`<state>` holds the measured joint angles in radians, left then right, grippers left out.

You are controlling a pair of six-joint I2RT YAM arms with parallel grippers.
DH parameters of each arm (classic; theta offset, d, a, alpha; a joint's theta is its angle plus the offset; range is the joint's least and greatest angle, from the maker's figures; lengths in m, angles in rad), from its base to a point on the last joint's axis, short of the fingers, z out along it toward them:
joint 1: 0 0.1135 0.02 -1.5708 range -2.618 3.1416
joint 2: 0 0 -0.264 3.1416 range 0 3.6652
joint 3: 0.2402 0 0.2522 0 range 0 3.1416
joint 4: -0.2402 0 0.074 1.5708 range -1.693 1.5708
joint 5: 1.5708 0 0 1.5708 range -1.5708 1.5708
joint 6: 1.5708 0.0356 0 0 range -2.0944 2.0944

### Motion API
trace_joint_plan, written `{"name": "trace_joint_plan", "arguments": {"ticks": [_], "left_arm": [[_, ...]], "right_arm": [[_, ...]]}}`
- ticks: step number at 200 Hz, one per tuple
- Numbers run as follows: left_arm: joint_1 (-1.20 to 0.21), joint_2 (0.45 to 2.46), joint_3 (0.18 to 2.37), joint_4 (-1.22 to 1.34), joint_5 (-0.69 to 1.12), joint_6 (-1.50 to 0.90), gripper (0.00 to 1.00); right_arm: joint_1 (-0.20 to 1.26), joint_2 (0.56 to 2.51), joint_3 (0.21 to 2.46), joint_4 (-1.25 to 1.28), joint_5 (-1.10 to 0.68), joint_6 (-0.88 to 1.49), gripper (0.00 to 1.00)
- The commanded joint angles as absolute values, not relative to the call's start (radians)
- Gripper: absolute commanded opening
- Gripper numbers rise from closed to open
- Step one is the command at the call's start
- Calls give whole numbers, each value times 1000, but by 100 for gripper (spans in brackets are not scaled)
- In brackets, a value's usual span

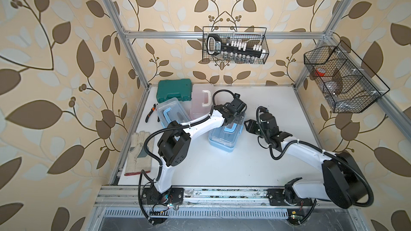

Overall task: Close toolboxes
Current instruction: Move the toolbox to the center of the board, then reset both arms

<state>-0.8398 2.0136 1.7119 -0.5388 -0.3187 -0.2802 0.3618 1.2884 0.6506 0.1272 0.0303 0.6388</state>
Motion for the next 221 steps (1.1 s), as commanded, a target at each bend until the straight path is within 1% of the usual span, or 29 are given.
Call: {"name": "trace_joint_plan", "arguments": {"ticks": [1, 17, 35, 58, 80, 81, 82, 83, 87, 101, 117, 138, 150, 168, 195, 221], "left_arm": [[-916, 2080, 1748, -807, -150, -282, 99], [-914, 2033, 1786, -817, -212, -263, 99], [-913, 1941, 1744, -770, -281, -256, 99], [-911, 1770, 1580, -644, -374, -256, 99], [-910, 1583, 1366, -515, -509, -259, 99], [-910, 1575, 1356, -509, -515, -260, 99], [-909, 1566, 1344, -503, -521, -260, 99], [-909, 1558, 1334, -497, -528, -261, 99], [-906, 1522, 1292, -477, -549, -265, 99], [-886, 1378, 1144, -404, -626, -284, 99], [-818, 1244, 998, -384, -668, -342, 99], [-706, 1105, 837, -343, -660, -365, 99], [-669, 1052, 774, -317, -677, -353, 99], [-624, 1015, 710, -286, -696, -346, 99], [-564, 1027, 614, -151, -723, -300, 99], [-474, 1054, 543, -17, -651, -235, 99]], "right_arm": [[283, 1211, 626, 70, 66, 522, 59], [213, 1161, 600, 46, 61, 473, 69], [123, 1121, 562, 36, 55, 427, 77], [48, 1092, 512, 62, 65, 388, 80], [42, 1081, 452, 175, 120, 371, 85], [41, 1080, 449, 182, 124, 370, 87], [41, 1080, 446, 188, 127, 368, 93], [41, 1080, 443, 193, 132, 368, 95], [42, 1078, 432, 215, 150, 364, 98], [41, 1077, 395, 303, 205, 324, 98], [41, 1087, 377, 378, 250, 285, 98], [39, 1132, 346, 496, 267, 243, 98], [40, 1163, 329, 565, 276, 221, 98], [29, 1210, 307, 665, 267, 193, 98], [1, 1302, 278, 828, 188, 157, 98], [-5, 1346, 280, 905, 171, 110, 98]]}}
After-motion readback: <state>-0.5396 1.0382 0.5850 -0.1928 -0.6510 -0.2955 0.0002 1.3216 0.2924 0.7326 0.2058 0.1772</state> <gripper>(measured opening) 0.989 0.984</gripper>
